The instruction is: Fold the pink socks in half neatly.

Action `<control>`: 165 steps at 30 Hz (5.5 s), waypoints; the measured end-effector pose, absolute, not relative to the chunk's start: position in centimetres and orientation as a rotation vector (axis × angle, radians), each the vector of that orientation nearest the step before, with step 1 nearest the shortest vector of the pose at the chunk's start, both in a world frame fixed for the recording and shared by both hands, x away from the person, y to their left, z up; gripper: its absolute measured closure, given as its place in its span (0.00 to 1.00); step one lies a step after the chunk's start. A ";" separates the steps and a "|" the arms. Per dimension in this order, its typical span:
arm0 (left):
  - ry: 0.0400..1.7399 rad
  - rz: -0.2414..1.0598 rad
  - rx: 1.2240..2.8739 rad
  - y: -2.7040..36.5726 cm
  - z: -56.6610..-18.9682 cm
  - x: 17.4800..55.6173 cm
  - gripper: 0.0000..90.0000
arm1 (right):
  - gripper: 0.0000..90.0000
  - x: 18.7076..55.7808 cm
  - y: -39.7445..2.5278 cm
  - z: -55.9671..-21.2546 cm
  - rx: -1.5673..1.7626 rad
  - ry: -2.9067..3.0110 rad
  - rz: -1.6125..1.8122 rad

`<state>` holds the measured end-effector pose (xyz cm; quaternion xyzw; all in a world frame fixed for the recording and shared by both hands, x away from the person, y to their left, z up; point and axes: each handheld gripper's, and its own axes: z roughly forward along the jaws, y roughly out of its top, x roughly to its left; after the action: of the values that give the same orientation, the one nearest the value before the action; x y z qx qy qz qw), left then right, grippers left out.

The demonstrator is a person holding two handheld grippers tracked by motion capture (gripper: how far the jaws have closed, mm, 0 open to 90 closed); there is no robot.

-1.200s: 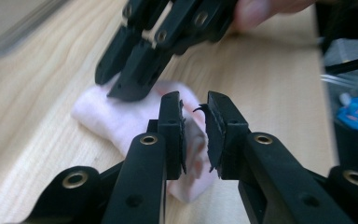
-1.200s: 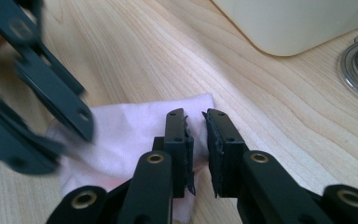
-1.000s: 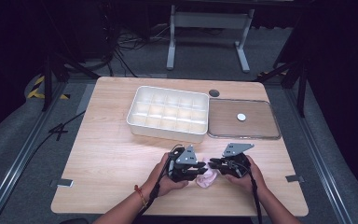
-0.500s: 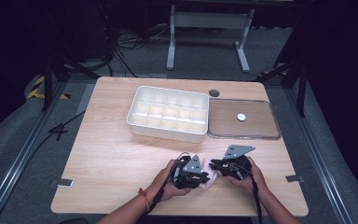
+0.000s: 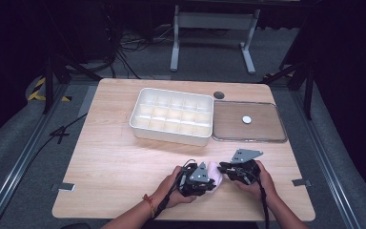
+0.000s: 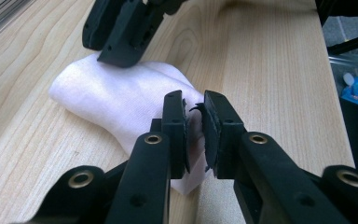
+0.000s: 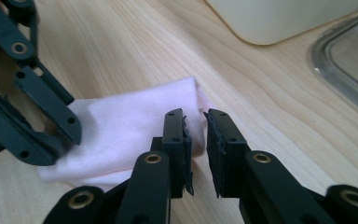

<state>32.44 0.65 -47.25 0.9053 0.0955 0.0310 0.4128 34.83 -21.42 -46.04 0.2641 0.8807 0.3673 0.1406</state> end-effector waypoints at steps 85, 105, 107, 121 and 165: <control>0.289 0.159 2.192 2.0 -44.0 32.4 0.71 | 0.88 34.6 -22.7 -44.8 0.811 2.409 1.145; 0.417 0.307 2.305 8.2 -43.4 33.2 0.54 | 0.65 33.6 -21.9 -42.9 0.841 2.380 1.263; 0.456 0.342 2.341 9.5 -43.9 33.2 0.50 | 0.64 33.5 -21.8 -42.9 0.839 2.387 1.265; 0.653 0.438 2.350 17.1 -45.2 32.7 0.39 | 0.55 34.0 -19.8 -44.8 0.848 2.517 1.200; 0.841 0.330 2.271 20.7 -48.0 33.8 0.22 | 0.79 35.3 -20.3 -47.0 0.823 2.764 1.265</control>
<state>33.83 20.72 -47.99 0.8733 0.3233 0.1269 0.3416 35.30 -20.34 -47.02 0.2615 0.8777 0.4017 -0.0036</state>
